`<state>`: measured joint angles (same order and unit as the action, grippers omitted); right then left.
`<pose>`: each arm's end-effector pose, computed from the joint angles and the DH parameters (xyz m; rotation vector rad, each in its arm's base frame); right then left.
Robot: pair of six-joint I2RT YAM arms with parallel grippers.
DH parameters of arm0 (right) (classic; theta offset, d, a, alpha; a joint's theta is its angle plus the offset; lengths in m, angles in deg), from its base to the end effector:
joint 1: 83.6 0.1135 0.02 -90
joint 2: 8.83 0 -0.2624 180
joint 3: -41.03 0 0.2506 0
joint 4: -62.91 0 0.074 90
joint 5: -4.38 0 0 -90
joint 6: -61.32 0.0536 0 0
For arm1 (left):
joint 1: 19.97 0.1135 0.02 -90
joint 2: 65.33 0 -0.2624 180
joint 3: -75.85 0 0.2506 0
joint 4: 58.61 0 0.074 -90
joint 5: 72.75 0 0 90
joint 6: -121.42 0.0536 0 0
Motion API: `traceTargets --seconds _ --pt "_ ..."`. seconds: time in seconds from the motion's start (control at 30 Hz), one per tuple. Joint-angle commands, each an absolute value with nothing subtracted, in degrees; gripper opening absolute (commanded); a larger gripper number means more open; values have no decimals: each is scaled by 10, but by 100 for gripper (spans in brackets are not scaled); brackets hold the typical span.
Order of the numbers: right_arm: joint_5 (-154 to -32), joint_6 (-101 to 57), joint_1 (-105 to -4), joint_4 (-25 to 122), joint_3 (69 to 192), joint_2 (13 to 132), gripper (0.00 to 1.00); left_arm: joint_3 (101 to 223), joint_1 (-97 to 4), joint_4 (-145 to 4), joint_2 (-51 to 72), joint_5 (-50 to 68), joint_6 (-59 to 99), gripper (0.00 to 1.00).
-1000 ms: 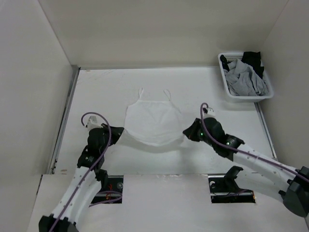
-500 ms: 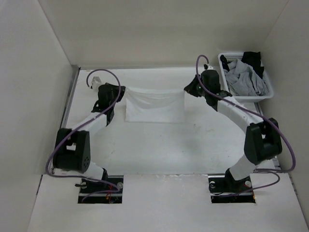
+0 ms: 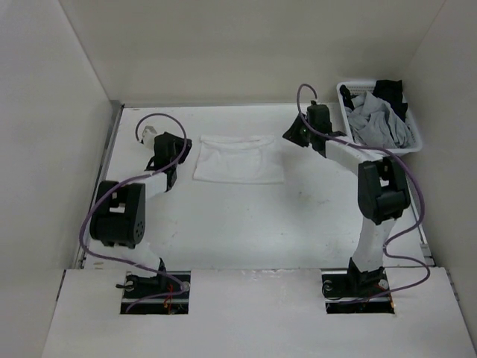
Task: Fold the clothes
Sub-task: Fold the tank top
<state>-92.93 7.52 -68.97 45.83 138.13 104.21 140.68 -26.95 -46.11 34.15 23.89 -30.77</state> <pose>0.4533 0.1254 0.2169 0.3387 2.1881 0.6431 0.3851 -0.0409 0.1819 -1.0037 1.7498 -0.6733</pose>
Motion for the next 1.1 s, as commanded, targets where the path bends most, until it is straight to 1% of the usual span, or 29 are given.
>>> traceTargets --seconds 0.0,0.07,0.1,0.13,0.2,0.27,0.37,0.4,0.57,0.63,0.7,0.83,0.9,0.97,1.07 --pt "-884 76 -675 511 1277 936 32 1300 -282 -441 216 280 -290 32" --pt "-873 83 -656 557 1186 883 17 1240 -299 -445 179 282 -279 34" --pt "-871 88 -648 577 1146 863 6 1219 -303 -447 169 270 -276 36" --pt "-873 91 -642 591 1110 847 2 1203 -304 -449 164 254 -276 37" --pt "-874 104 -633 613 1051 818 0 1184 -299 -449 161 217 -275 39" --pt "-876 114 -627 632 1003 790 2 1173 -294 -448 166 181 -274 41" --pt "-878 117 -619 649 959 763 12 1166 -286 -442 184 168 -265 42" --pt "-879 119 -619 652 949 759 15 1168 -283 -441 196 163 -267 42" --pt "-890 126 -619 668 922 763 24 1183 -278 -405 259 146 -282 39" --pt "-891 131 -622 677 912 763 27 1186 -278 -397 275 143 -291 35" --pt "-891 133 -627 679 908 765 32 1186 -278 -400 279 151 -298 28" --pt "-898 141 -630 681 907 783 39 1184 -277 -402 283 172 -300 25" --pt "-907 145 -630 685 910 795 42 1183 -277 -402 284 181 -300 21" --pt "-921 148 -630 691 914 808 45 1181 -277 -402 283 190 -301 16" --pt "-939 160 -630 704 923 834 45 1178 -277 -402 277 197 -301 11"
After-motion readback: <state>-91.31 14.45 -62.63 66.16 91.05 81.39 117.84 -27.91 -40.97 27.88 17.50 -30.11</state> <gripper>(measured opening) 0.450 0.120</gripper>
